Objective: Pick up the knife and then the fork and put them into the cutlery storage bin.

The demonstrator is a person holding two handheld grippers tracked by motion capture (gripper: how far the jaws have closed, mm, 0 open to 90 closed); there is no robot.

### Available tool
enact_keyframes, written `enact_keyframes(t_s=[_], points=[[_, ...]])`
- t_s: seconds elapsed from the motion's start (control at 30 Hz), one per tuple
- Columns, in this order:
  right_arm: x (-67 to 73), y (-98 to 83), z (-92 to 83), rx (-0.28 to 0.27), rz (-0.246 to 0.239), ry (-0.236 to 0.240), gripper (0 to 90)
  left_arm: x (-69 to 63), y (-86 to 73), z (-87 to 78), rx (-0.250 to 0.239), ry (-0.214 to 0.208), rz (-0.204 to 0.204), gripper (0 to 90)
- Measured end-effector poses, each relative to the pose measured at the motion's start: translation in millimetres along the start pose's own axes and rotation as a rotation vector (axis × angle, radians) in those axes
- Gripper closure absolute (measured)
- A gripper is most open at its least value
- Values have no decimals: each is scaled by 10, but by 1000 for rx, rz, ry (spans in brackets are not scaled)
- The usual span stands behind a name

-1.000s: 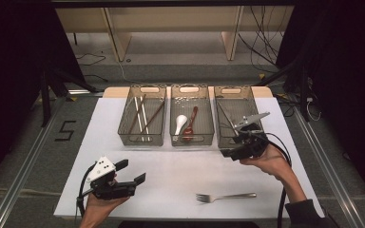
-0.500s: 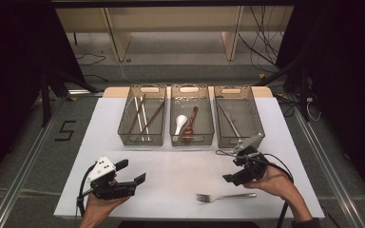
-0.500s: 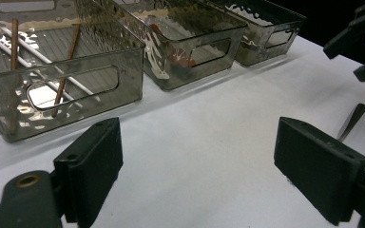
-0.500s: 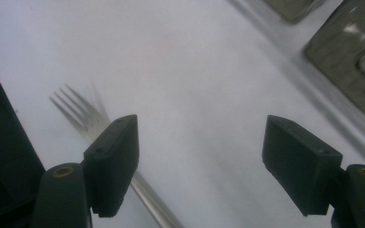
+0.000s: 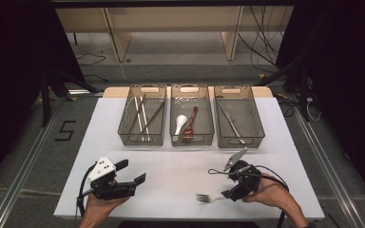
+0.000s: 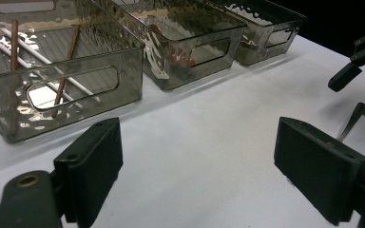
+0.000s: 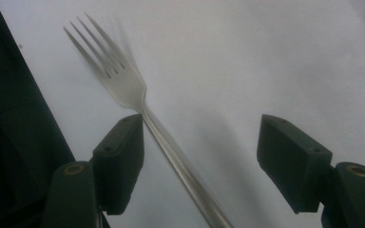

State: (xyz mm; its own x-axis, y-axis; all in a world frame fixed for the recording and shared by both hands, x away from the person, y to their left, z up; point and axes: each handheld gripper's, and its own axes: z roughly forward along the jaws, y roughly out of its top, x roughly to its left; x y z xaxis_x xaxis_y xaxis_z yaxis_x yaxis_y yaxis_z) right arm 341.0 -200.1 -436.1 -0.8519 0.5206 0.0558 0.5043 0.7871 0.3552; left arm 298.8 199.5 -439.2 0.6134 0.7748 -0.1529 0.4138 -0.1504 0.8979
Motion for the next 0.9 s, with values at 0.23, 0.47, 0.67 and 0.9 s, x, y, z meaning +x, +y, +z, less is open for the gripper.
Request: enact_keyframes(t_s=[0.23, 0.47, 0.67, 0.9], points=[[56, -1, 90, 51, -29, -3, 390, -3, 0, 2, -3, 0, 1, 161], [82, -5, 162, 100, -60, 1, 485, -3, 0, -3, -5, 1, 1, 161], [86, -16, 195, 139, -75, -7, 571, -7, 0, -1, -6, 0, 2, 161], [102, -15, 210, 163, -123, -20, 625, -4, -1, -5, -8, 1, -1, 161]])
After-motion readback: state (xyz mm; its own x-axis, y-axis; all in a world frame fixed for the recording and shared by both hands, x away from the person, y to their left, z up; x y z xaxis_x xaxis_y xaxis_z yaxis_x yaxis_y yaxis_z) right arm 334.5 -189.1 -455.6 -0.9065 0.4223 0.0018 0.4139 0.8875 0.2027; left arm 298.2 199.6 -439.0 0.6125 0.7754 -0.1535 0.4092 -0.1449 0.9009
